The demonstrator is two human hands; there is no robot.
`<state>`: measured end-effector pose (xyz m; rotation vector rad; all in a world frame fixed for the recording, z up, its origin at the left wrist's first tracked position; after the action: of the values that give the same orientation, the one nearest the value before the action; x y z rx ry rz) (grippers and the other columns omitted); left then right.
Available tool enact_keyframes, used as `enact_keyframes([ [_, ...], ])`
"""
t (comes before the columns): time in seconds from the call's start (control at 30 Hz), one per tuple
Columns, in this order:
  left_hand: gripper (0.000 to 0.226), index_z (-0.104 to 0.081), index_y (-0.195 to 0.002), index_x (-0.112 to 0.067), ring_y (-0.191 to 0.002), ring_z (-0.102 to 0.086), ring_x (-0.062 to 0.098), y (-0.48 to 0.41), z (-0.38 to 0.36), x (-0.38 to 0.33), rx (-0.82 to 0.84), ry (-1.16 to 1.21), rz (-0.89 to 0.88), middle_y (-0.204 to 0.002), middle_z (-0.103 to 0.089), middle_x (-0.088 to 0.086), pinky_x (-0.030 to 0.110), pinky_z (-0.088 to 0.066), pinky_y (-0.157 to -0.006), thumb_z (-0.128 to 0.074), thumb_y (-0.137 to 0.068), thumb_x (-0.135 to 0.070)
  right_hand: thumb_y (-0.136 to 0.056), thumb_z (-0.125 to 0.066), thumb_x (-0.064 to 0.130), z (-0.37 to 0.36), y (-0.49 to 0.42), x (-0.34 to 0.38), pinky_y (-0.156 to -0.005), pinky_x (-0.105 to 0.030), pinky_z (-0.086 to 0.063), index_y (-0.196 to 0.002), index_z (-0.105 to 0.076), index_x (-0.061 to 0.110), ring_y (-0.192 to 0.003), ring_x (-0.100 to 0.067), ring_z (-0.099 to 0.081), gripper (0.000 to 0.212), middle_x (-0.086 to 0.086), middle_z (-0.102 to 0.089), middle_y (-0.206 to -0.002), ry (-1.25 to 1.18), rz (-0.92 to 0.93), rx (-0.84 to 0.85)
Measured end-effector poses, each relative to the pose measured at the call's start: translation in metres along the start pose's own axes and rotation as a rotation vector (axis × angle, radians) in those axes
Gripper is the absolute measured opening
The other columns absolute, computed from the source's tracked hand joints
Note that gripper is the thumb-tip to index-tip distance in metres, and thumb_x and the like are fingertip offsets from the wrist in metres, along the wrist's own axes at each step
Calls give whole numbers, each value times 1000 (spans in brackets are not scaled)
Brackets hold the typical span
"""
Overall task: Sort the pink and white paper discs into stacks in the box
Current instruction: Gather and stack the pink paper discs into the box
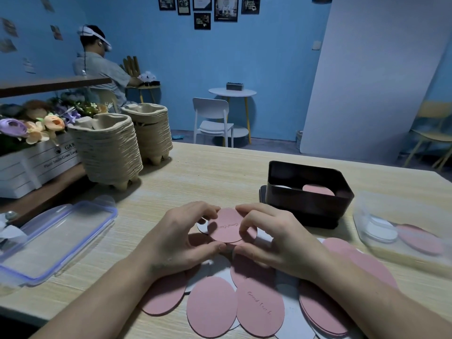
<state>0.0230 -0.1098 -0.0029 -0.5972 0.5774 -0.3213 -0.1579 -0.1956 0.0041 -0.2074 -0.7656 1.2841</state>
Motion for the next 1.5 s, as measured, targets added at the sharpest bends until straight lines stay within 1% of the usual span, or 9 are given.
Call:
enact_keyframes([
  [0.17,38,-66,-104,-16,-118,-60,-9,-3,-1,-9,-2,16,-43,-118,-73,-3,16,-48,-93,-80,-85,-45,-87,-83,38,-2,-1,-1,-98,-31,-53,-95,-60,19,-141,-5,-51,32,4,-65,-121,-27,20,8],
  [0.33,29,-70,-99,-14,-122,-60,-2,-4,-5,-10,50,58,-54,-118,-70,-4,12,-43,-93,-81,-86,-37,-91,-79,41,-1,-1,3,-103,-27,-51,-96,-58,19,-143,-10,-50,30,-12,-64,-139,8,84,-9],
  [0.57,28,-70,-95,-15,-112,-58,-8,-4,-7,-6,77,74,-44,-120,-69,-3,15,-46,-87,-89,-81,-30,-91,-79,40,-1,-4,2,-104,-26,-51,-93,-61,16,-144,-9,-49,30,-13,-66,-135,4,91,-6],
  [0.67,25,-69,-92,-15,-113,-61,-3,-4,-6,-8,76,47,-61,-121,-67,-5,17,-48,-88,-88,-80,-27,-89,-79,42,-4,-4,3,-99,-29,-53,-92,-61,16,-141,-11,-52,32,-11,-67,-131,24,97,56],
  [0.8,26,-67,-91,-15,-114,-64,5,-5,-8,-14,78,13,-97,-120,-65,-6,28,-54,-88,-81,-83,-36,-86,-75,48,-7,-6,4,-90,-34,-54,-91,-64,17,-122,-24,-64,33,-8,-64,-133,135,100,114],
  [1.03,30,-67,-96,-15,-114,-63,5,-5,-7,-11,108,17,-61,-114,-68,-2,34,-55,-88,-87,-83,-33,-87,-77,50,-6,-6,3,-93,-33,-54,-96,-65,16,-121,-21,-63,37,-4,-62,-136,163,108,93],
  [1.2,28,-69,-95,-16,-110,-68,13,-3,-7,-12,79,-128,-74,-117,-70,-3,37,-57,-82,-80,-83,-39,-90,-70,52,-6,-6,4,-95,-33,-55,-98,-64,16,-124,-23,-63,37,-9,-59,-143,203,109,119],
  [1.37,28,-69,-94,-18,-101,-69,18,-4,-10,-14,110,-225,-93,-118,-69,-6,38,-57,-75,-77,-83,-43,-89,-69,46,-7,-9,9,-78,-36,-58,-92,-65,15,-103,-24,-67,31,-5,-63,-127,242,119,86],
  [1.5,33,-67,-107,-21,-107,-68,16,-1,-5,-9,162,-147,-38,-120,-67,-10,40,-57,-81,-76,-84,-43,-86,-70,50,-7,-7,7,-82,-34,-57,-92,-66,16,-108,-22,-65,35,-4,-64,-125,287,118,91],
])
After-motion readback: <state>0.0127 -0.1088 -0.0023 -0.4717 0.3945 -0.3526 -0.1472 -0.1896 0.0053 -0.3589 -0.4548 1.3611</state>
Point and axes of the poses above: each hand's wrist, its own y-axis away from the middle knuckle, its own z-axis out of the back of the hand, x = y × z, the point moved 6 cm from there along -y, towards the middle knuckle
